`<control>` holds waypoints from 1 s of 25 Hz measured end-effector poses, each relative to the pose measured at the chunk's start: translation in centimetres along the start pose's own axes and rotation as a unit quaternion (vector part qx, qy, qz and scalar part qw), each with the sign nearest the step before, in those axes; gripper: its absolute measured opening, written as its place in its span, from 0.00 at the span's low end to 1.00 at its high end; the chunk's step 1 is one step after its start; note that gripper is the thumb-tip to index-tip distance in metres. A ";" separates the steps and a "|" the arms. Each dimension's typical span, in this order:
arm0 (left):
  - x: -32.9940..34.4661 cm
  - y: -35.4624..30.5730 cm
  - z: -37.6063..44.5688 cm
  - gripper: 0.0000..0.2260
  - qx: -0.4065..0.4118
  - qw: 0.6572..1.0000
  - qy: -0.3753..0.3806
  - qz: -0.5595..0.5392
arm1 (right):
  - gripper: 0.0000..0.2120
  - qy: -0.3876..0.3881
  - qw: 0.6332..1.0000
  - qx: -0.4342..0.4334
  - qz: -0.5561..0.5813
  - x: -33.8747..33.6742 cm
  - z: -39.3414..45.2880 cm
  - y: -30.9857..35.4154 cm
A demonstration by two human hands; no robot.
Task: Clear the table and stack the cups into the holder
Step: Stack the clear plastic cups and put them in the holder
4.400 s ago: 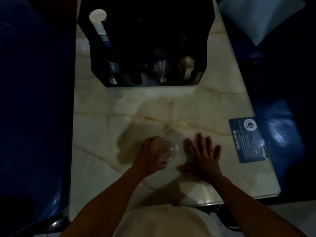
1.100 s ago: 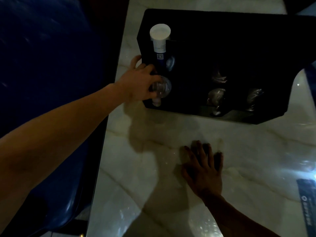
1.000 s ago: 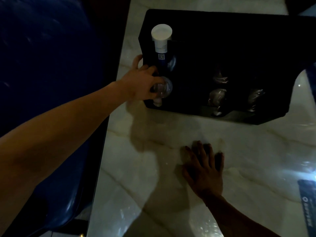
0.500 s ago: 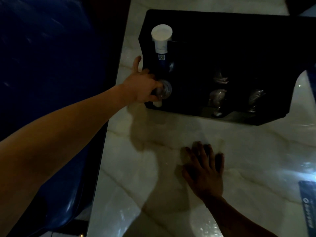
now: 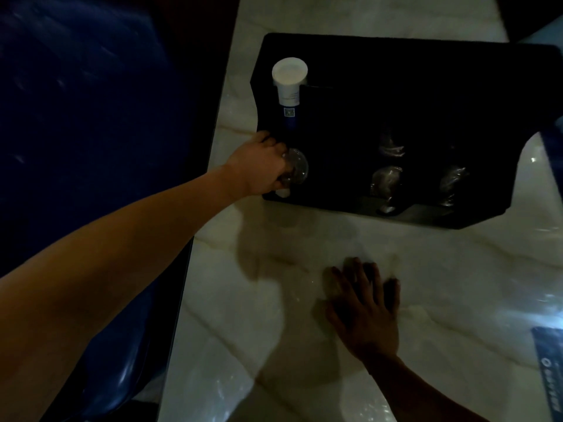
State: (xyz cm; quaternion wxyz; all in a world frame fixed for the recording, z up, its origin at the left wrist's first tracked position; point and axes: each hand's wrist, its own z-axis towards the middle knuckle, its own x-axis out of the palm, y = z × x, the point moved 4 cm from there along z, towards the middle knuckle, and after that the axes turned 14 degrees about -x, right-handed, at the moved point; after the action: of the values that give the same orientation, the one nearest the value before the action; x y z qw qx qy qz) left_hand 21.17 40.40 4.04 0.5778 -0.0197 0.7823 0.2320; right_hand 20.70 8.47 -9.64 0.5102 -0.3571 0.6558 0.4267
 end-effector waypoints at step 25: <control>-2.0 -0.6 -1.0 0.22 -0.051 0.991 0.072 -0.099 | 0.29 0.055 0.998 0.008 0.031 -0.9 0.8 -0.3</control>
State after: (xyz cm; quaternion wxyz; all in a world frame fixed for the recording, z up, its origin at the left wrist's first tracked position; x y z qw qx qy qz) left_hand 21.10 39.03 5.95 0.5380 -0.1431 0.8035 0.2108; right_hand 21.47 9.15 -8.90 0.4628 -0.3557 0.6970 0.4164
